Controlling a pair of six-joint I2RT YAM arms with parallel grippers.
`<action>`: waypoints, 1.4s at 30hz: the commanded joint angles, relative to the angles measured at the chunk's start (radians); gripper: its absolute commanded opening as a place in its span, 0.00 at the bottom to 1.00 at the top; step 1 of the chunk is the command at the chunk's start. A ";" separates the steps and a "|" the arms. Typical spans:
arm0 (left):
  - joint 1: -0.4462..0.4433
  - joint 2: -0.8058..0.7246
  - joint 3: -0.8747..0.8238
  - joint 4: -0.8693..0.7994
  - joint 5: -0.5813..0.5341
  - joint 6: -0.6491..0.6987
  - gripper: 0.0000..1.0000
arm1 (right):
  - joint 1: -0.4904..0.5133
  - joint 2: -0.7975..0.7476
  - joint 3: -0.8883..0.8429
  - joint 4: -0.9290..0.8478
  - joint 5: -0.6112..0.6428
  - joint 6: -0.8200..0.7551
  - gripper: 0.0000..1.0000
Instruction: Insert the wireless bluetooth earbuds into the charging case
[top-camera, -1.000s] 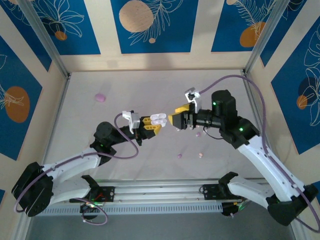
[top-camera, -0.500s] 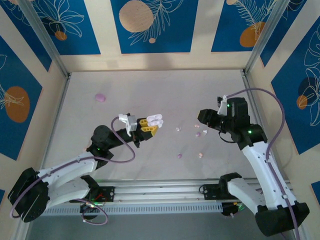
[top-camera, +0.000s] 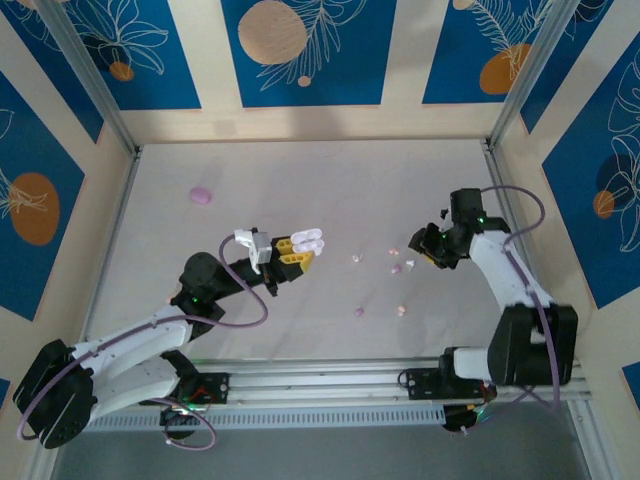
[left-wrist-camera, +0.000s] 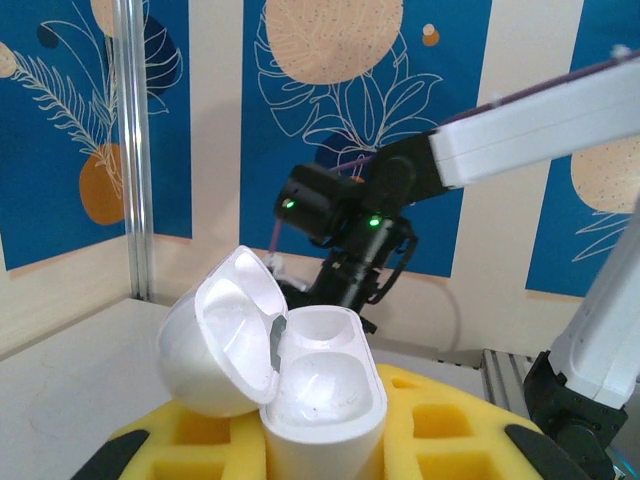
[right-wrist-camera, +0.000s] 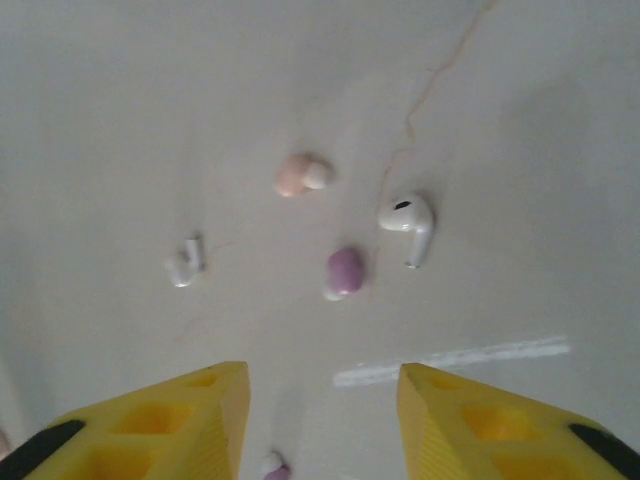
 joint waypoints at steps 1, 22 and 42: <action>-0.010 -0.008 -0.015 0.022 -0.008 -0.009 0.15 | 0.011 0.088 0.082 -0.087 0.073 -0.069 0.39; -0.015 0.042 -0.026 0.055 -0.013 -0.010 0.15 | 0.119 0.429 0.263 -0.144 0.230 -0.170 0.41; -0.015 0.039 -0.023 0.045 -0.016 -0.012 0.16 | 0.123 0.508 0.279 -0.142 0.219 -0.216 0.41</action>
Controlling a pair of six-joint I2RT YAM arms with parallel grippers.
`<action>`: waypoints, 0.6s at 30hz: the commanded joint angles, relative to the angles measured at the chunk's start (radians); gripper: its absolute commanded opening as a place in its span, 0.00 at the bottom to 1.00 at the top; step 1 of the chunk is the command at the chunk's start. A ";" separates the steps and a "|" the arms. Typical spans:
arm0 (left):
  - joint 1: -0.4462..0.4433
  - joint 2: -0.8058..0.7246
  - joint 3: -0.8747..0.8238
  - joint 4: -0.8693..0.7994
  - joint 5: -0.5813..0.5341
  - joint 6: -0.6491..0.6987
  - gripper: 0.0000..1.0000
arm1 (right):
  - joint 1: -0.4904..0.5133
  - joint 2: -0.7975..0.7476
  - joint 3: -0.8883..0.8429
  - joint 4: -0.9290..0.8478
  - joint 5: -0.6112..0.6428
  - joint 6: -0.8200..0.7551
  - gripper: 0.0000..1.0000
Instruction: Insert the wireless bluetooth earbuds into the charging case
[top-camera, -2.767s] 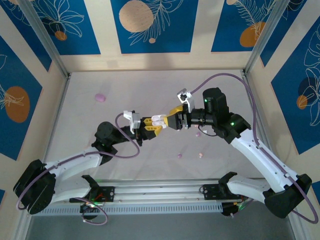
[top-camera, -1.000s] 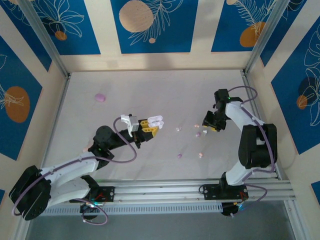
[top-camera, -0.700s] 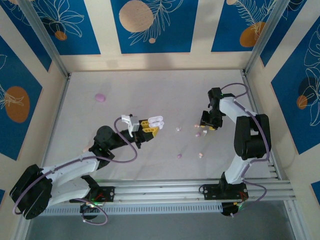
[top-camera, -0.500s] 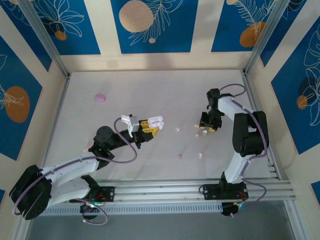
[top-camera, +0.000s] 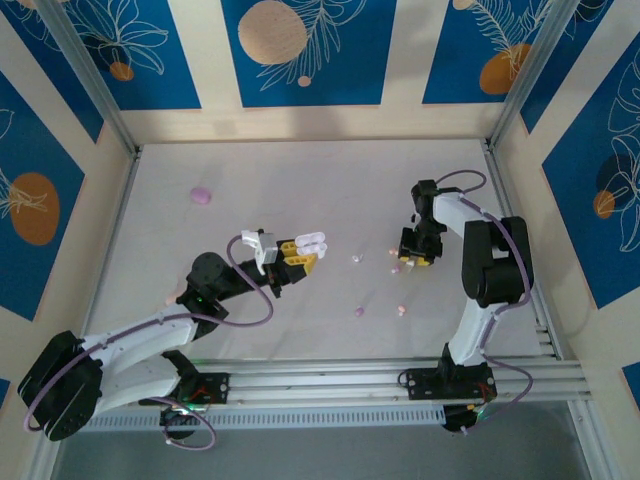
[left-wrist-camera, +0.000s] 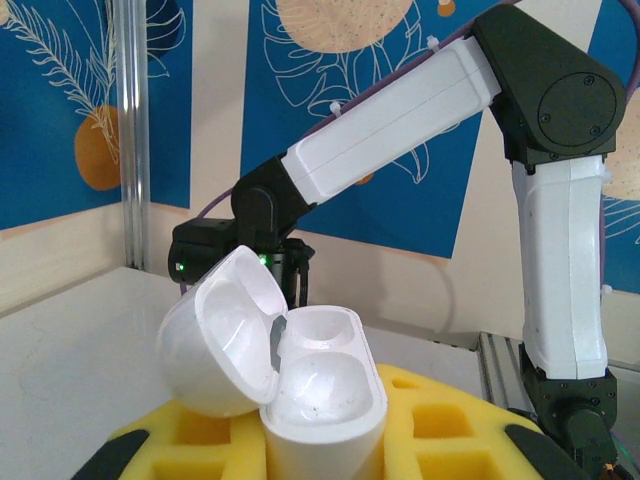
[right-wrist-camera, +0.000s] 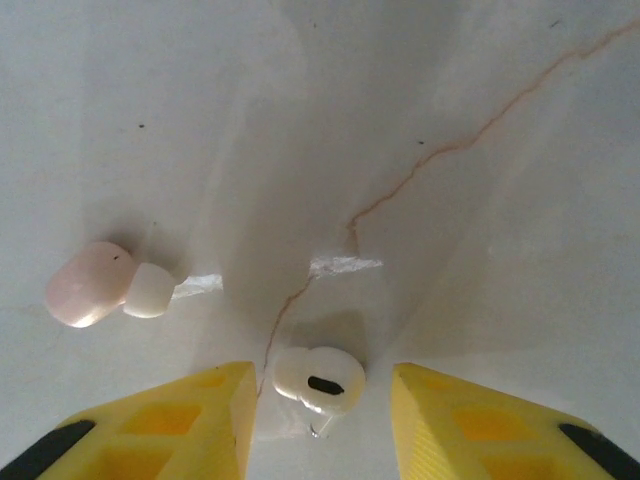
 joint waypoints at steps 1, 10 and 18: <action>-0.010 -0.014 -0.004 0.023 -0.009 0.005 0.16 | 0.009 0.019 0.028 -0.016 0.000 -0.019 0.40; -0.012 -0.005 -0.003 0.026 -0.011 0.004 0.16 | 0.009 0.041 0.028 -0.001 0.012 -0.030 0.40; -0.012 0.009 0.001 0.034 -0.009 0.000 0.16 | 0.010 0.037 0.029 0.011 0.008 -0.027 0.39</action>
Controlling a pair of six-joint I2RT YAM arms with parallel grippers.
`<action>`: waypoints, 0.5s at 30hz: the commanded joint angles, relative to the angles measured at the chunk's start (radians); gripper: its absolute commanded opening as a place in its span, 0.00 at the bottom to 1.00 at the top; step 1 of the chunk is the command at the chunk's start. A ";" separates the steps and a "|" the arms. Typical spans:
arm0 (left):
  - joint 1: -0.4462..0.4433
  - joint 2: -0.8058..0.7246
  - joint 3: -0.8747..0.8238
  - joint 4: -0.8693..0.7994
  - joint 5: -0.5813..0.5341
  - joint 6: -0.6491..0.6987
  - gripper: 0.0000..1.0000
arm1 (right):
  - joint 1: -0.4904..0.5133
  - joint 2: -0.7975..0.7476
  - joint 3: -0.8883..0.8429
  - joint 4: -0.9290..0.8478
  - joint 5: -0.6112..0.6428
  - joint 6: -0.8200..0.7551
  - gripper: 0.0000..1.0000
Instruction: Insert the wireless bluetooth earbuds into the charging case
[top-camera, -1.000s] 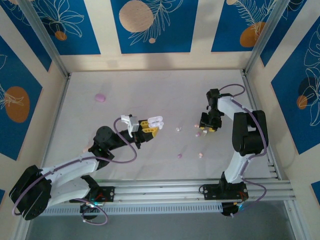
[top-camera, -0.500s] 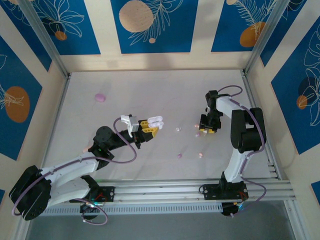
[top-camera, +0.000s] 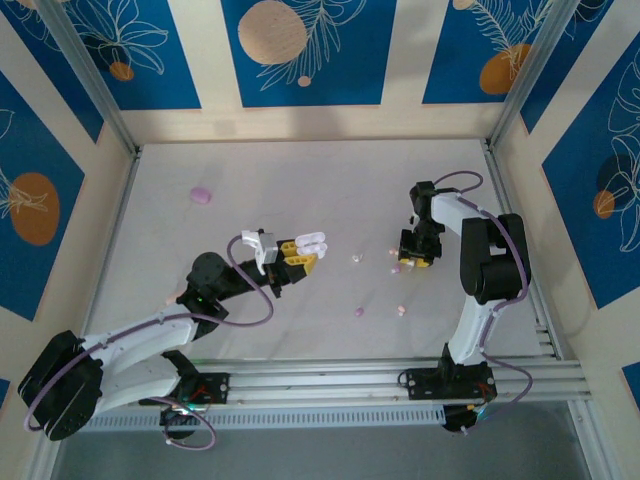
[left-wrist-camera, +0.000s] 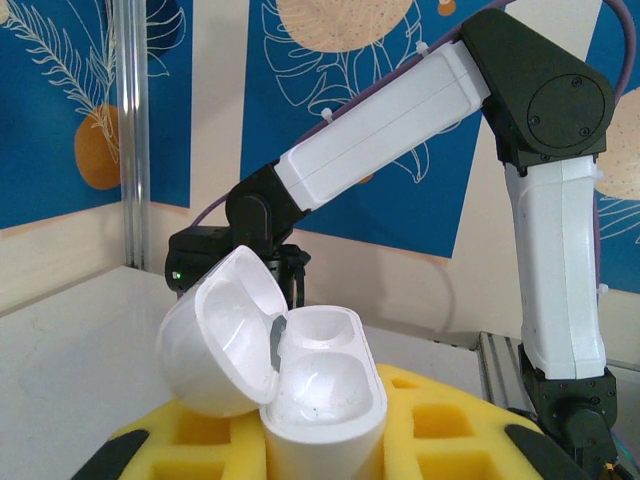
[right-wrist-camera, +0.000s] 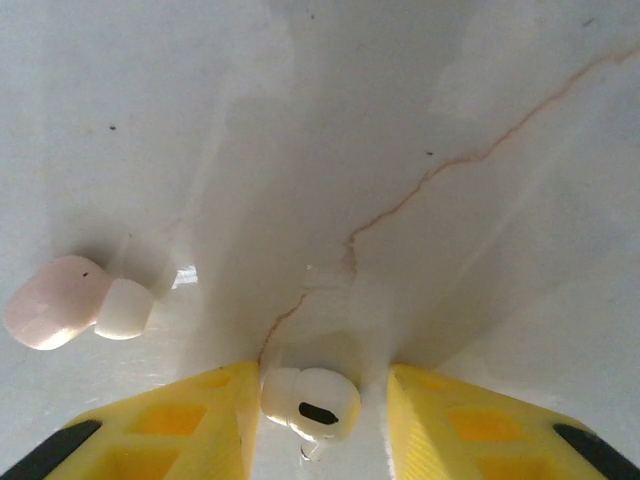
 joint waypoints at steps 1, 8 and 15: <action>-0.012 0.009 0.000 0.035 -0.010 -0.001 0.16 | 0.005 0.013 0.023 0.012 -0.002 -0.008 0.39; -0.013 0.017 0.000 0.044 -0.010 -0.007 0.16 | 0.011 0.020 0.023 0.010 0.014 0.000 0.34; -0.015 0.018 0.002 0.044 -0.006 -0.011 0.16 | 0.025 0.033 0.029 0.003 0.041 0.003 0.36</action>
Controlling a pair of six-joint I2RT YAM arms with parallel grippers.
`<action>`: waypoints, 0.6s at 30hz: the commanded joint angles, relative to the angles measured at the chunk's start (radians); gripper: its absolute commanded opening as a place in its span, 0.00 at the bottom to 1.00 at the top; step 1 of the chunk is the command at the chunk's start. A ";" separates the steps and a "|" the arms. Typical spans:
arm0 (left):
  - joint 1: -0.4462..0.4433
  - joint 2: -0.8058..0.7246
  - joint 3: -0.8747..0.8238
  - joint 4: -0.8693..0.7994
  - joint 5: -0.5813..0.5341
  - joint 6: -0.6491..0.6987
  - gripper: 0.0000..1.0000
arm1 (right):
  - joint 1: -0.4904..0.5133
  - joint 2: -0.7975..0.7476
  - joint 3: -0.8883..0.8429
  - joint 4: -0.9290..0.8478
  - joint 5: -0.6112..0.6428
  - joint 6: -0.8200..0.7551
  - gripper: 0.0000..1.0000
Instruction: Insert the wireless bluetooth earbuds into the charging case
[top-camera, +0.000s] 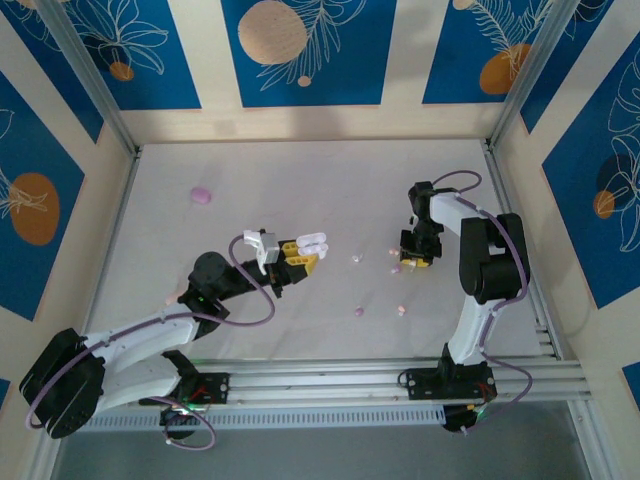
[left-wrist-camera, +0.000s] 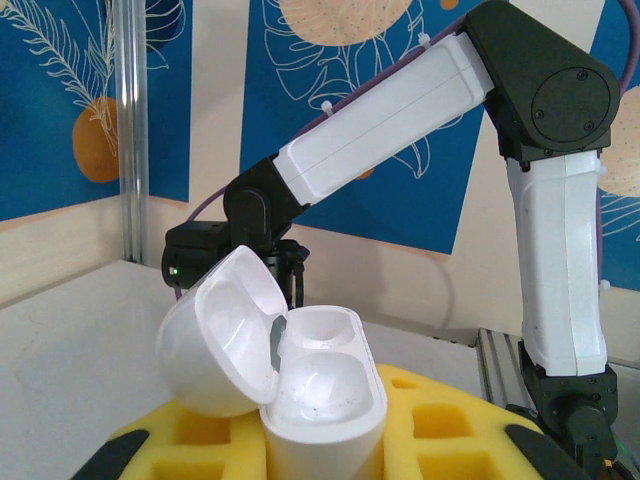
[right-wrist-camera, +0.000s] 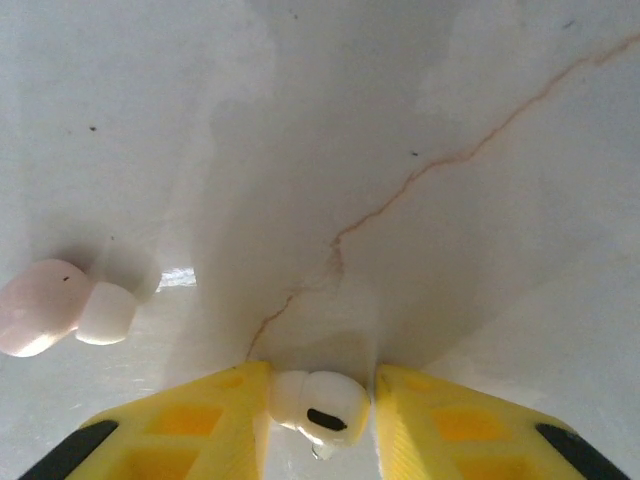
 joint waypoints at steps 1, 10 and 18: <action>-0.014 0.004 0.002 0.040 -0.006 -0.007 0.16 | 0.013 0.028 0.026 0.010 0.015 0.002 0.36; -0.013 0.007 0.008 0.037 -0.003 -0.007 0.16 | 0.020 0.043 0.039 0.004 0.041 -0.007 0.35; -0.015 0.011 0.011 0.036 0.000 -0.007 0.16 | 0.026 0.042 0.043 0.004 0.058 -0.013 0.33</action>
